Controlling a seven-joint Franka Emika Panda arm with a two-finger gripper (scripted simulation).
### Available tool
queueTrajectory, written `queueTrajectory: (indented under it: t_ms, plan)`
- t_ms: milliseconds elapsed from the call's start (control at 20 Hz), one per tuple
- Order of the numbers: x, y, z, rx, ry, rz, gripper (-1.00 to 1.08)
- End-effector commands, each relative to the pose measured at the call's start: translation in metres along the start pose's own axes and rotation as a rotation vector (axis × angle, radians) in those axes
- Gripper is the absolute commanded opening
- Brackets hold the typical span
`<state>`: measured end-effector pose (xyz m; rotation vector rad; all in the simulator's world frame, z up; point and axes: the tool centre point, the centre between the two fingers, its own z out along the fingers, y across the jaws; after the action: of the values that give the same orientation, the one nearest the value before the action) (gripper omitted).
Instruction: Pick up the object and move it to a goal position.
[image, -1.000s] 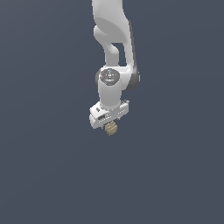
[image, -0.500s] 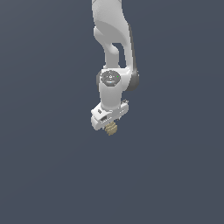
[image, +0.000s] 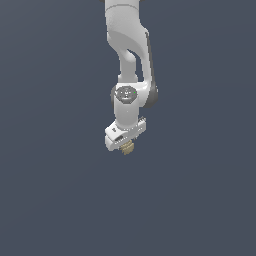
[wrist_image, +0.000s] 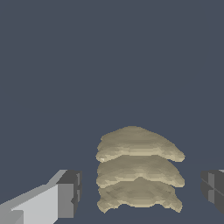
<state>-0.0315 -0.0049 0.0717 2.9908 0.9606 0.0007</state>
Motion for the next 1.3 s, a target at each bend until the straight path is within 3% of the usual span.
queueTrajectory:
  t_ms: [0,400,450,1250]
  plan:
    - [-0.001,0.0,0.013,0.001,-0.001,-0.001,1.0]
    - [0.0,0.0,0.031,0.001,0.0,-0.003,1.0]
    - [0.0,0.0,0.031,0.001,0.0,-0.003,-1.0]
    - [0.001,-0.005,0.022,-0.001,0.0,-0.002,-1.0]
